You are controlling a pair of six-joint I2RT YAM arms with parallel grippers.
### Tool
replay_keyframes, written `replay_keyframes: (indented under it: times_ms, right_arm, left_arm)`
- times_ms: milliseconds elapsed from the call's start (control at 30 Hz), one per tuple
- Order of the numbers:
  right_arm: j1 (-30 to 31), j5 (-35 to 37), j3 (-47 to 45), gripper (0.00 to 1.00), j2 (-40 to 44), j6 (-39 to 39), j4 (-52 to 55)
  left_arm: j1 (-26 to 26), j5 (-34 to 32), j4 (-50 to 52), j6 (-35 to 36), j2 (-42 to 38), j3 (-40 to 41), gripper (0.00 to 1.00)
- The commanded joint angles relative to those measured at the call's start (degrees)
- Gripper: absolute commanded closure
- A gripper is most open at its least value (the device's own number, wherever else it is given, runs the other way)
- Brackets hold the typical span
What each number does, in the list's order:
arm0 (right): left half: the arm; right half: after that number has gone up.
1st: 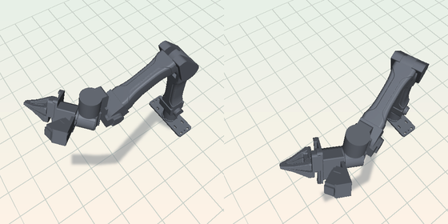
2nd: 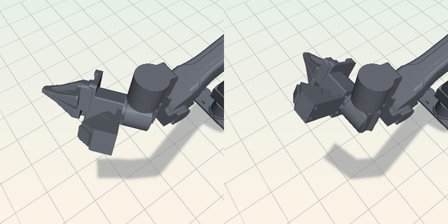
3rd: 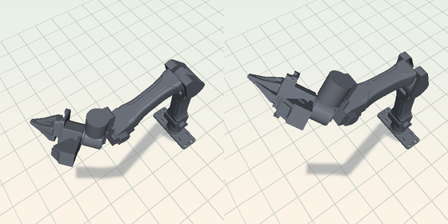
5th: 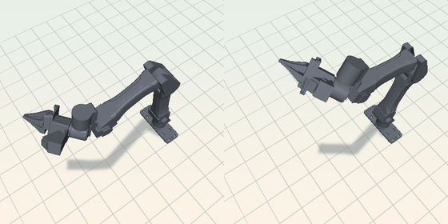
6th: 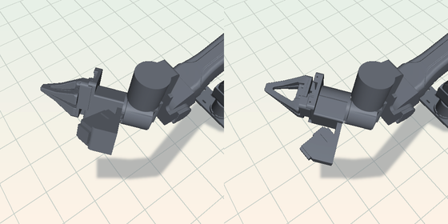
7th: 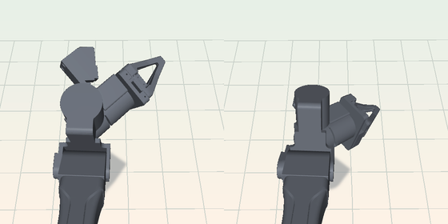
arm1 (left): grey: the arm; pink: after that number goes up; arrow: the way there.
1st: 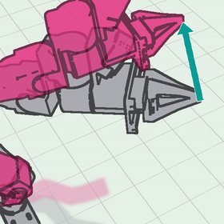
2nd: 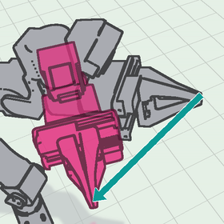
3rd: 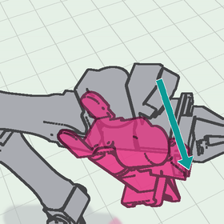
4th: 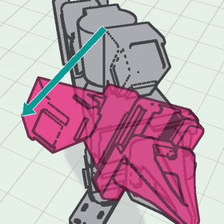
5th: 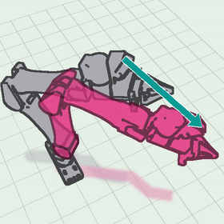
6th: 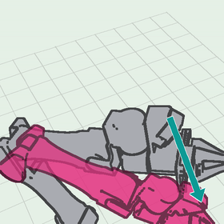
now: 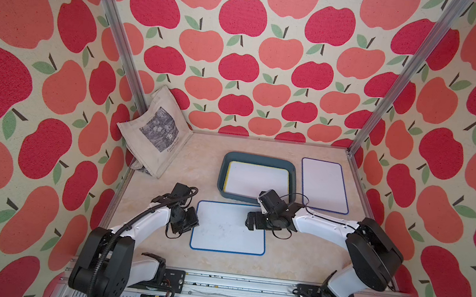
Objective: Put the whiteboard into the storage box
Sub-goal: Move the whiteboard to the center of the board.
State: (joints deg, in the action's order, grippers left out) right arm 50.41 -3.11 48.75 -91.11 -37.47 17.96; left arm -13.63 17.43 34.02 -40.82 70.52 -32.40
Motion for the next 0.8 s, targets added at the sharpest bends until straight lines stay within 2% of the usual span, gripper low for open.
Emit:
replay_keyframes:
  times_ms: [0,300,567,767]
  right_arm:
    - [0.48,-0.28,-1.65,0.01,1.86,0.59,5.53]
    - [0.48,-0.34,-3.70,0.01,5.20,0.58,7.91]
    - [1.31,-4.90,-8.15,0.01,7.96,-3.64,2.97]
    - [2.70,-7.05,-9.46,0.01,6.38,-5.69,-0.23]
  left_arm:
    - [-0.10,-3.43,4.55,1.95,-0.75,-1.68,0.58]
    - [-1.25,0.13,1.73,3.08,2.57,-0.33,0.57]
    - [-5.99,2.34,3.50,5.20,7.26,-1.77,0.56]
    - [-9.90,3.54,2.70,6.26,11.11,-2.75,0.55]
